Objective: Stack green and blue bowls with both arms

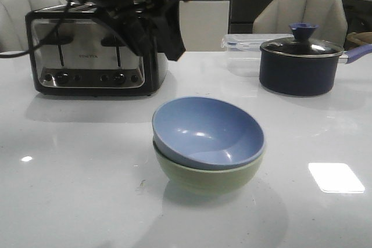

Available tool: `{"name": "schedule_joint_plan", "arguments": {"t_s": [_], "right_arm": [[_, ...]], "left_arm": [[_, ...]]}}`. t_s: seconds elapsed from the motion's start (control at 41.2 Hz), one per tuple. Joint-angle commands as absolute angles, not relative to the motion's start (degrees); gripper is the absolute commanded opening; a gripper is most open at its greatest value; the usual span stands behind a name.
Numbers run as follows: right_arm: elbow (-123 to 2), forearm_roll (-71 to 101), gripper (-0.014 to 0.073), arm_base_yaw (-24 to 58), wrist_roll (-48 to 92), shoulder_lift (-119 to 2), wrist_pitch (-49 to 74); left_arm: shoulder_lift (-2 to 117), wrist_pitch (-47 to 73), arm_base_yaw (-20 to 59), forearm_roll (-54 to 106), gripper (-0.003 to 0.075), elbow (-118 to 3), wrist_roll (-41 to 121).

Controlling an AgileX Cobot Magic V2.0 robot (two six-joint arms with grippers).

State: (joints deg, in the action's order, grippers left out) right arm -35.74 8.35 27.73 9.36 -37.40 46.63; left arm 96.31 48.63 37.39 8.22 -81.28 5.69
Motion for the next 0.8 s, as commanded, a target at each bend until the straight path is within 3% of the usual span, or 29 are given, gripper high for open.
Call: {"name": "schedule_joint_plan", "arguments": {"t_s": [0.0,0.486,0.777], "right_arm": [[-37.13,8.28,0.0499,27.75,9.24,-37.36,43.13],[-37.13,8.28,0.0499,27.75,9.24,-37.36,43.13],[-37.13,8.28,0.0499,27.75,9.24,-37.36,43.05]], "left_arm": [[89.07,46.62,38.20,8.29,0.0402,-79.98,5.76],[62.91,46.13,41.25,6.71,0.0403,-56.74,4.93],[49.07,46.39,41.15,-5.79,0.0403,-45.29,-8.26]]}}
